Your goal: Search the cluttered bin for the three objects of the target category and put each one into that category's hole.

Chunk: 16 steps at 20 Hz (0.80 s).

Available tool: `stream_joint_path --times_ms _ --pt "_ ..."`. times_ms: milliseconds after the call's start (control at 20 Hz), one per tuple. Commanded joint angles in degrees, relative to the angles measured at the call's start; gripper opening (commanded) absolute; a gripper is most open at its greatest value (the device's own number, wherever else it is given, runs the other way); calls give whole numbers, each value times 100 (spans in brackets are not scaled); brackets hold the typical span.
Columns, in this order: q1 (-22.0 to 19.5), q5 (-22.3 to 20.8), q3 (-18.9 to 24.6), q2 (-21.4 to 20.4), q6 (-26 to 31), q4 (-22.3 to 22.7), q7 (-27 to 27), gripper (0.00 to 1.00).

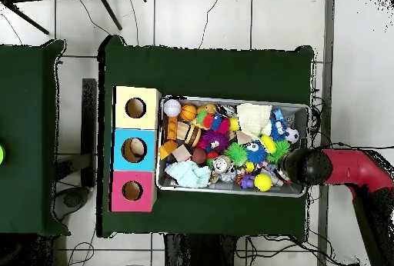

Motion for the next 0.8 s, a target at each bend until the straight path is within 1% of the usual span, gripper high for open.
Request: stream_joint_path --times_ms 50,200,400,650,750,800 --pt "-33 52 55 490 531 -81 -1446 100" --pt "-26 34 46 552 555 -87 -1487 100" --pt "-35 75 43 479 685 -95 -1551 100" --pt "-48 57 18 493 719 -141 -1603 100" --pt "-44 31 28 497 755 -152 -1709 100" --pt "-44 13 32 497 782 -156 -1782 0"
